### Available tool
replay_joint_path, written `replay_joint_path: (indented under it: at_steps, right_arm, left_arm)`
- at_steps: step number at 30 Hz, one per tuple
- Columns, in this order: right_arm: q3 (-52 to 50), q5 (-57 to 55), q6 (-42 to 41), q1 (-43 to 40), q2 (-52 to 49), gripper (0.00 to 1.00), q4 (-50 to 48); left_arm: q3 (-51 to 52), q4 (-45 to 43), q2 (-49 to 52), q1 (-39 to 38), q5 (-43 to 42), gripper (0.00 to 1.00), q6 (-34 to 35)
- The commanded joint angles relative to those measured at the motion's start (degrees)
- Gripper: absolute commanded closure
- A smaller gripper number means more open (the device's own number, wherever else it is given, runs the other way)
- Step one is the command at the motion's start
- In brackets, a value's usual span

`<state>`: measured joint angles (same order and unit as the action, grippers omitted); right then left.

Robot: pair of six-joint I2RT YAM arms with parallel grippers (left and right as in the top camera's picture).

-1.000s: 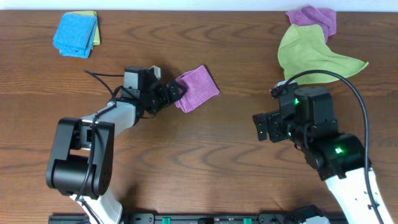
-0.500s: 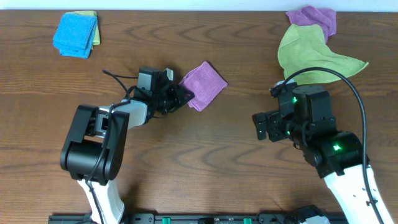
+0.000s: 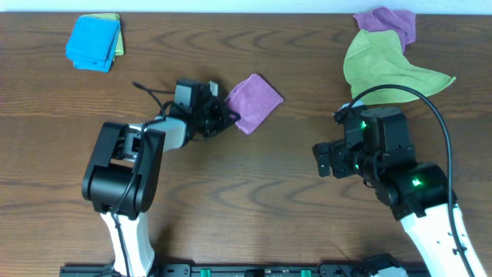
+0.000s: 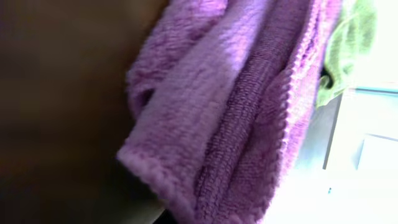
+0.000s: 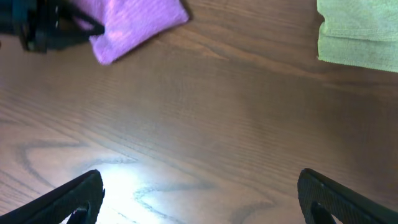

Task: Fold the cloth
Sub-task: 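Place the folded purple cloth on top of the blue cloth stack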

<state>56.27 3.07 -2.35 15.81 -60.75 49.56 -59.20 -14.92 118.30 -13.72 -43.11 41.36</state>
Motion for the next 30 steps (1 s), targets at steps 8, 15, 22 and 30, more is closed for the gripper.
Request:
replay_joint_path:
  at_steps: [8, 15, 22, 30]
  right_arm:
    - [0.1, 0.4, 0.0, -0.5, -0.1, 0.01, 0.2]
    - [0.1, 2.0, 2.2, -0.5, -0.1, 0.01, -0.3]
    - [0.1, 2.6, 2.2, -0.5, -0.1, 0.01, -0.9]
    - [0.1, 2.7, -1.6, -0.5, -0.3, 0.01, -1.6]
  left_arm:
    - [-25.7, 1.0, 0.2, 5.0, 0.2, 0.95, -0.4]
    - [-36.9, 5.9, 0.2, 14.9, 0.2, 0.94, -0.4]
    - [-40.3, 6.1, 0.2, 25.3, -0.3, 0.94, -2.2]
    - [-40.3, 6.1, 0.4, 33.8, 2.8, 0.94, -11.6]
